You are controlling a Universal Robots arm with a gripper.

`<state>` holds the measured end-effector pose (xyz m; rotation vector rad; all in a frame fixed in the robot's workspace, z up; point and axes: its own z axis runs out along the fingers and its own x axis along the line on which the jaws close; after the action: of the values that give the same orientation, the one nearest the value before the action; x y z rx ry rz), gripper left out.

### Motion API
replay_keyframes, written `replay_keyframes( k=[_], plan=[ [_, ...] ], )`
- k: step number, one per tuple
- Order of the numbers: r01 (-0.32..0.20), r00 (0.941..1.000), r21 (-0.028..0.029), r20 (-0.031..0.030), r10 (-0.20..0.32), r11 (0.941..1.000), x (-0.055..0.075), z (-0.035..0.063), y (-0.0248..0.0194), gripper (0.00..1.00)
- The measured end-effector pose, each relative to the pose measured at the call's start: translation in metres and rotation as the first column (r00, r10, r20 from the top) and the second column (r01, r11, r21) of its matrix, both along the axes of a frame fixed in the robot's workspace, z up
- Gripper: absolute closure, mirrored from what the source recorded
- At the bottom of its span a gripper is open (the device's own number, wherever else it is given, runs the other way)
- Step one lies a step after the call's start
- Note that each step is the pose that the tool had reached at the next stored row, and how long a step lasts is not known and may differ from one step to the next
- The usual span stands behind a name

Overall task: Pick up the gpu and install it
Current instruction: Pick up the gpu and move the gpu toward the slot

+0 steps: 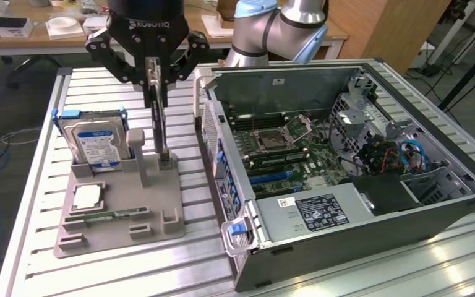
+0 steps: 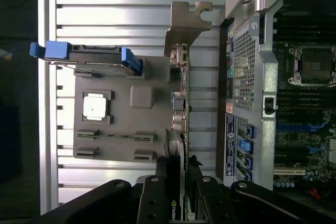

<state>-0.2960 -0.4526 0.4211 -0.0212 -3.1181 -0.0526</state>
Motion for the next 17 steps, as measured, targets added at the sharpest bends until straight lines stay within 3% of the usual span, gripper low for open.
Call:
replay_keyframes(
  k=[17],
  plan=[
    [0.0, 1.0, 0.0, -0.0004, 0.0, 1.0, 0.038, 0.0, 0.0, 0.74]
  ],
)
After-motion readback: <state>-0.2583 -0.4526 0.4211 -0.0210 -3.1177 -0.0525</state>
